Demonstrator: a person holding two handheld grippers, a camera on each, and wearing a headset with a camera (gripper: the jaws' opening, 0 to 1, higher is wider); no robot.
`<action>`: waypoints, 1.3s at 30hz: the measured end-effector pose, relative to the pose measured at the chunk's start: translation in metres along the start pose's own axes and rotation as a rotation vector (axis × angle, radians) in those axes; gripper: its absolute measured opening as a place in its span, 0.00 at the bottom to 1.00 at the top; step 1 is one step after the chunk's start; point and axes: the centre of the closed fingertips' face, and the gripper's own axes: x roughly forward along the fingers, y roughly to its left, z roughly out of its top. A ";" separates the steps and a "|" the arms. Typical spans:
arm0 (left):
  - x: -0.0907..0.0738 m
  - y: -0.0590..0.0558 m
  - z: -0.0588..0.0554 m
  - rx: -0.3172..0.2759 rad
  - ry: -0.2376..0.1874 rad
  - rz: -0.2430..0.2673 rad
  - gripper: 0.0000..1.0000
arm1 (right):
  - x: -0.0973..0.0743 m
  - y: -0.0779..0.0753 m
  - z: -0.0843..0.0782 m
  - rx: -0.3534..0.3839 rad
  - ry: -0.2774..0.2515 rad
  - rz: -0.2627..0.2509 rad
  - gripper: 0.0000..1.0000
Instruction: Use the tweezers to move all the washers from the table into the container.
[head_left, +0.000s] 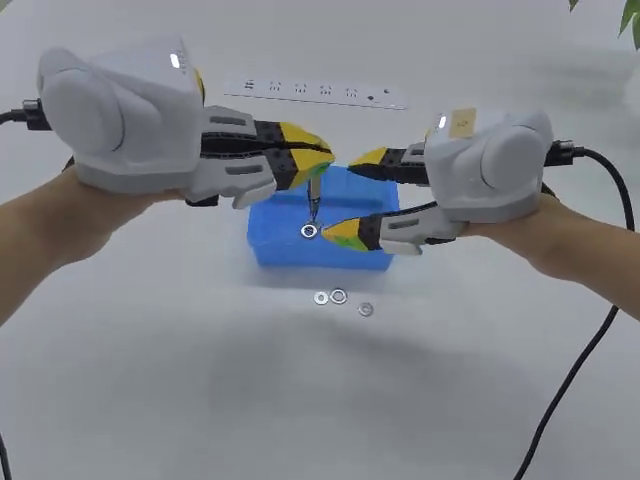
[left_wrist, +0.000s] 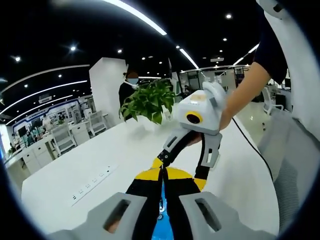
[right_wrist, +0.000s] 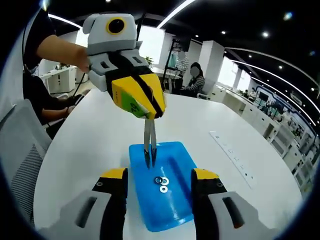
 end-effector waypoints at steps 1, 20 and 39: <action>-0.002 0.000 0.002 -0.001 -0.005 0.007 0.04 | -0.002 0.002 0.000 -0.001 -0.001 0.001 0.54; -0.027 -0.033 0.018 0.034 -0.044 0.024 0.05 | -0.033 0.042 -0.025 -0.064 0.045 -0.022 0.79; -0.018 -0.065 -0.006 -0.031 -0.059 -0.020 0.05 | -0.066 0.056 -0.048 0.080 0.056 -0.064 1.00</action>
